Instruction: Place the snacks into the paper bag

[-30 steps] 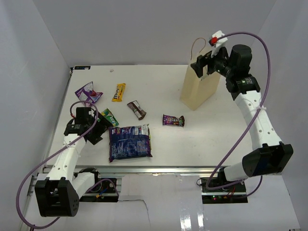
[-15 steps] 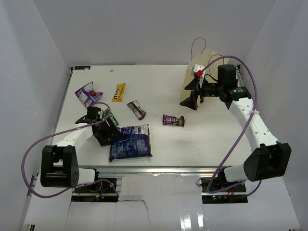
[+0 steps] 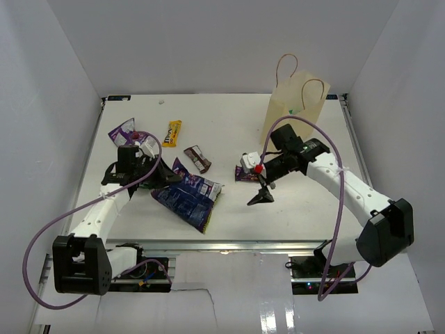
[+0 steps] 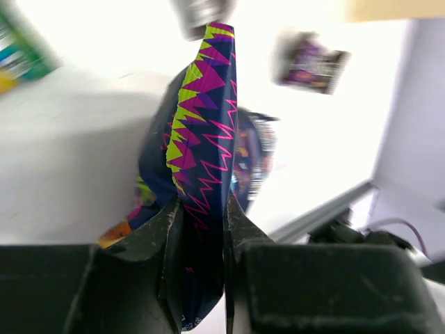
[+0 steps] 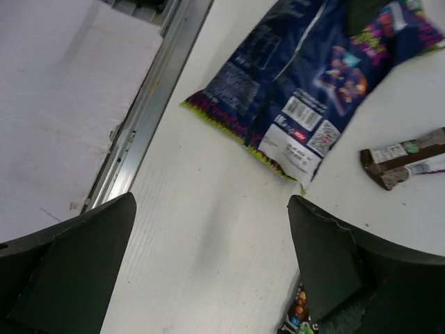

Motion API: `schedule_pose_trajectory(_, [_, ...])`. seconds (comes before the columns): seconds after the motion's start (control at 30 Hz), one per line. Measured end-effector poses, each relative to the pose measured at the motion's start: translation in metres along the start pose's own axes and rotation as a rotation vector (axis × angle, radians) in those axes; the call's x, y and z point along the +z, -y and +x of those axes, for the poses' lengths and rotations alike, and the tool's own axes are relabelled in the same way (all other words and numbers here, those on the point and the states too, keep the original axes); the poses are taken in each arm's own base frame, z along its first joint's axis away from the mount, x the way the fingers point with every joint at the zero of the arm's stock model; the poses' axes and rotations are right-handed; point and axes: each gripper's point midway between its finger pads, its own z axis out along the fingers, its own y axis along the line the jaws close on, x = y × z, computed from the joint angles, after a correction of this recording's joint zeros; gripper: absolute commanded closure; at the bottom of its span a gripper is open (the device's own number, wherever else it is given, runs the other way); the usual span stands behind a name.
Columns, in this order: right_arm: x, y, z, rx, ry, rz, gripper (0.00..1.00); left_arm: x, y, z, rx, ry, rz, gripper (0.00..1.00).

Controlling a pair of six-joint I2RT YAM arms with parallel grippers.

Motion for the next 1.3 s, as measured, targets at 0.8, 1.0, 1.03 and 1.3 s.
schedule_pose_trajectory(0.8, [0.114, 0.104, -0.015, 0.460, 0.086, 0.099, 0.10, -0.040, 0.109, -0.010, 0.297, 0.031, 0.460, 1.00])
schedule_pose_trajectory(1.0, [0.119, 0.102, -0.014, 0.372, 0.077, 0.074, 0.09, -0.050, 0.122, -0.008, 0.297, 0.040, 0.491, 1.00])
schedule_pose_trajectory(1.03, [0.121, 0.105, -0.014, 0.364, 0.076, 0.078, 0.08, -0.052, 0.124, -0.008, 0.296, 0.040, 0.497, 1.00])
schedule_pose_trajectory(1.3, [0.134, 0.116, -0.013, 0.340, 0.073, 0.078, 0.29, -0.057, 0.137, -0.007, 0.297, 0.038, 0.525, 1.00])
